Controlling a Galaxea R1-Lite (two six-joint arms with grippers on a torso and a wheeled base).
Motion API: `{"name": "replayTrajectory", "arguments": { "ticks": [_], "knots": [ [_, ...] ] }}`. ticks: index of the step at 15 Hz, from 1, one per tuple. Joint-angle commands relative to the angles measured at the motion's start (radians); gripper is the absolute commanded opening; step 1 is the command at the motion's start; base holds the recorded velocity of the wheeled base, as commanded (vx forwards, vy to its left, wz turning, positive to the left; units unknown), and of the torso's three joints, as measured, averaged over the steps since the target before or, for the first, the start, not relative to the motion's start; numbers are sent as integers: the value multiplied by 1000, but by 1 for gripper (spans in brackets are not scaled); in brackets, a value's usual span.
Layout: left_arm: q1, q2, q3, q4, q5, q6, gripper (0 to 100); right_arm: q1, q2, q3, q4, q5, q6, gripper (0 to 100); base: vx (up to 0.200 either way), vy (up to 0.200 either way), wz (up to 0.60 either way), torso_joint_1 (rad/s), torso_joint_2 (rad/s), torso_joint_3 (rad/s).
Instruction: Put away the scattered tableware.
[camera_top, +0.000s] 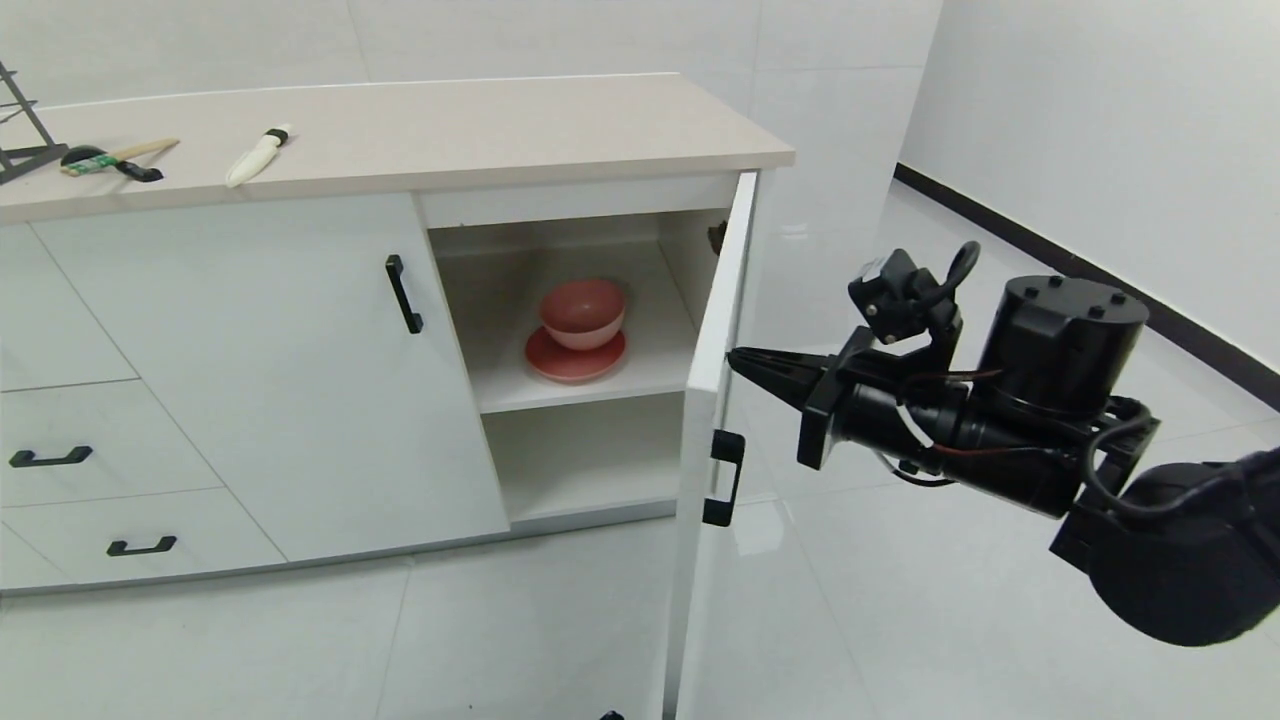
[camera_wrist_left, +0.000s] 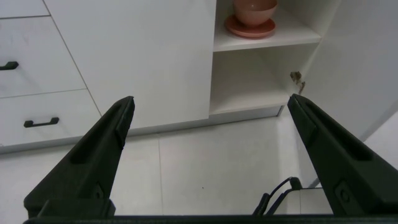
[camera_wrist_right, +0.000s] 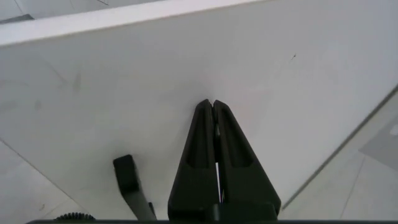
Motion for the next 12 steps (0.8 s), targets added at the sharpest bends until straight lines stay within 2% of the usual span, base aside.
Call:
{"name": "replayTrajectory", "arguments": {
  "ticks": [1, 8, 12],
  "knots": [
    [0, 0, 0, 0, 1, 0, 100, 21, 84, -58, -22, 0, 0, 0, 0, 0, 0, 0, 0, 0],
    [0, 0, 0, 0, 1, -2, 100, 33, 235, -229, -59, 0, 3, 0, 0, 0, 0, 0, 0, 0],
    [0, 0, 0, 0, 1, -2, 100, 33, 344, -372, -59, 0, 3, 0, 0, 0, 0, 0, 0, 0]
  ]
}}
